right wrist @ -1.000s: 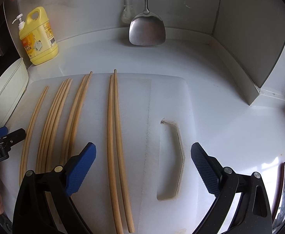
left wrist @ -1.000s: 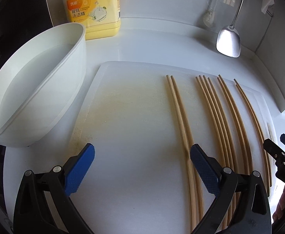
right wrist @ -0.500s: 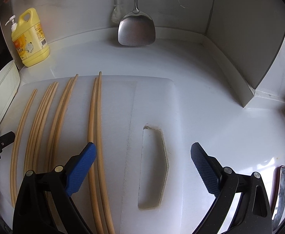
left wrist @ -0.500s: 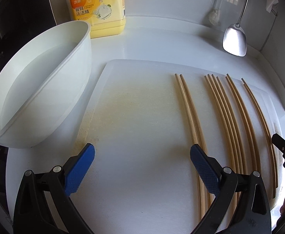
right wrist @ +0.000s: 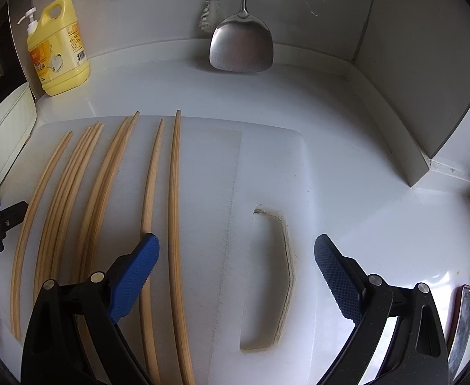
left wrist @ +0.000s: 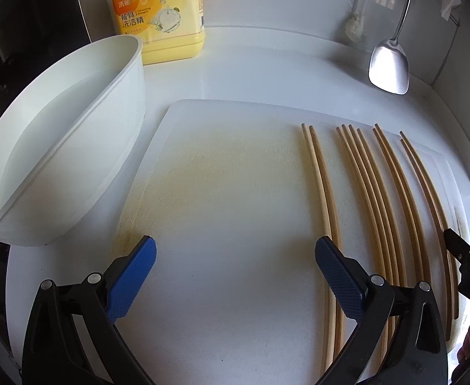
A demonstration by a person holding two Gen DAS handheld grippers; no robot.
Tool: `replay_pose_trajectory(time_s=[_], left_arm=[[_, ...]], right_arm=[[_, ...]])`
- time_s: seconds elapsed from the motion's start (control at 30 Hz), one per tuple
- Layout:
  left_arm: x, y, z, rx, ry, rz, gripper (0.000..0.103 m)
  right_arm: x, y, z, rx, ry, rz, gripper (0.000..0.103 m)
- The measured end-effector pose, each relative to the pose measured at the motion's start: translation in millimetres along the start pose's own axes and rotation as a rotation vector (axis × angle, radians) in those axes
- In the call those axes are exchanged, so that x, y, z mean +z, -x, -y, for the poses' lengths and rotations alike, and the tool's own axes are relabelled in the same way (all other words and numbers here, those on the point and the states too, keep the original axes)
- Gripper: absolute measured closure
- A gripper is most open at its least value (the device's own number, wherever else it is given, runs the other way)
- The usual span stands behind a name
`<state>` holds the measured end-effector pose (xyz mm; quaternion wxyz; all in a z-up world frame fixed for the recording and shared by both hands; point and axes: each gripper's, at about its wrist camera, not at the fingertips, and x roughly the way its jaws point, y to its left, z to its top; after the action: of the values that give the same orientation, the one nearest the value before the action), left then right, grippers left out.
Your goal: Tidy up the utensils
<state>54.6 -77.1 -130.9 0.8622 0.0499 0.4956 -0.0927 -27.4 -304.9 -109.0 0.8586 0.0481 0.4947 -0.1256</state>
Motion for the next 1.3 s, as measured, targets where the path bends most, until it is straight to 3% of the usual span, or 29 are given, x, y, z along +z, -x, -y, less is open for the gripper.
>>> replay_pose_trajectory(time_s=[0.13, 0.3, 0.8, 1.07, 1.17, 1.3], left_arm=[[1.1, 1.9, -1.0, -0.003, -0.012, -0.015, 0.006], [5.5, 18.8, -3.7, -0.04, 0.01, 0.044, 0.006], [-0.6, 1.2, 11.8, -0.016, -0.037, -0.014, 0.006], [0.6, -0.4, 12.5, -0.012, -0.022, 0.009, 0.006], [0.6, 2.1, 16.5, -0.021, -0.038, 0.024, 0.015], [1.8, 7.4, 25.4, -0.036, -0.068, 0.043, 0.039]], right_arm=[[0.6, 0.1, -2.9, 0.0, 0.002, 0.001, 0.01], [0.2, -0.1, -1.4, 0.011, -0.013, 0.0, 0.01], [0.1, -0.8, -2.4, 0.017, -0.02, -0.002, 0.009], [2.3, -1.6, -8.1, 0.023, 0.009, 0.011, 0.01], [3.6, -1.0, -11.7, 0.058, 0.024, 0.014, 0.019], [3.6, 0.9, -15.9, 0.102, 0.029, 0.015, 0.035]])
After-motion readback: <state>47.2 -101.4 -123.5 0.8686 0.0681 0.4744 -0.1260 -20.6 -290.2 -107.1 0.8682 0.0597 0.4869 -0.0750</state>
